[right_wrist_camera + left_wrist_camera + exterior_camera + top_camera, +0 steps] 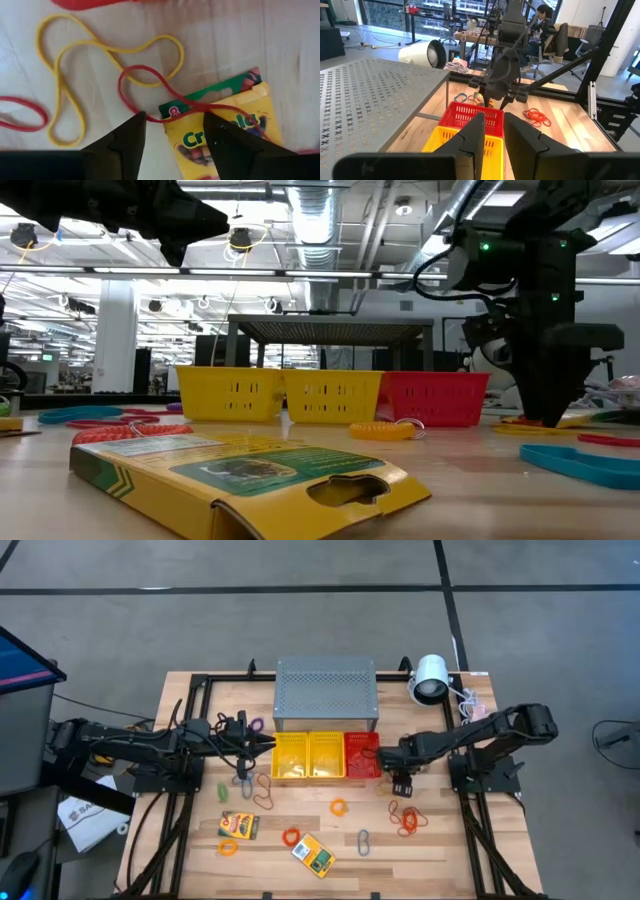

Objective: Pick & Place Office Desk Supplies
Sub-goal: Put the yellow rubber band into the red bin

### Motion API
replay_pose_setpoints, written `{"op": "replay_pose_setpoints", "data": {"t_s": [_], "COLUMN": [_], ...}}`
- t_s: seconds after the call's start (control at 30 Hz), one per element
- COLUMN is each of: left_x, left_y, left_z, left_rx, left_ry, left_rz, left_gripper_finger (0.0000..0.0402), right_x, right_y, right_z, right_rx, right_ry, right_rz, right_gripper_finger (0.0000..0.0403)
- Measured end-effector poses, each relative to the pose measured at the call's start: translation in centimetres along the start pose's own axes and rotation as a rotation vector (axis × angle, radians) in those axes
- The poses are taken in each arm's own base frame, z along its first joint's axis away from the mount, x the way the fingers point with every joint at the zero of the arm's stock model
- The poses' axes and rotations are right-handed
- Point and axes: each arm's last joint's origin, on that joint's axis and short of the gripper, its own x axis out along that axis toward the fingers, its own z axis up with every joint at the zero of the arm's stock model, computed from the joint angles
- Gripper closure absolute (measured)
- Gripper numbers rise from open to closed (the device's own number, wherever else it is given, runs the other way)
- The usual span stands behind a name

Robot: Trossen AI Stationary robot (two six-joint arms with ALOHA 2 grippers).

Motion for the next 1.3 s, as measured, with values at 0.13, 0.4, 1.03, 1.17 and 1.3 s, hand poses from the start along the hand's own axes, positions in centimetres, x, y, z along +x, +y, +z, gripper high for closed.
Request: {"op": "replay_pose_setpoints", "data": {"t_s": [0.13, 0.4, 1.03, 1.17, 1.3], "left_x": [0.0, 0.0, 0.0, 0.0, 0.0], "left_y": [0.0, 0.0, 0.0, 0.0, 0.0], "left_z": [0.0, 0.0, 0.0, 0.0, 0.0], "left_rx": [0.000, 0.000, 0.000, 0.000, 0.000], "left_ry": [0.000, -0.001, 0.002, 0.002, 0.001], "left_rz": [0.000, 0.001, 0.001, 0.001, 0.001], "left_gripper_finger": [0.0334, 0.0334, 0.0334, 0.0334, 0.0334], "right_x": [0.2, -1.0, -1.2, -1.4, -1.4], "right_y": [0.9, 2.5, 4.2, 4.8, 4.9], "right_z": [0.0, 0.3, 1.1, 1.5, 1.5], "right_rx": [-0.063, -0.125, -0.170, -0.183, -0.179], "right_ry": [0.006, -0.043, -0.155, -0.202, -0.215], "right_rz": [-0.015, 0.054, 0.091, 0.143, 0.148], "right_gripper_finger": [0.0214, 0.0214, 0.0214, 0.0214, 0.0214]}}
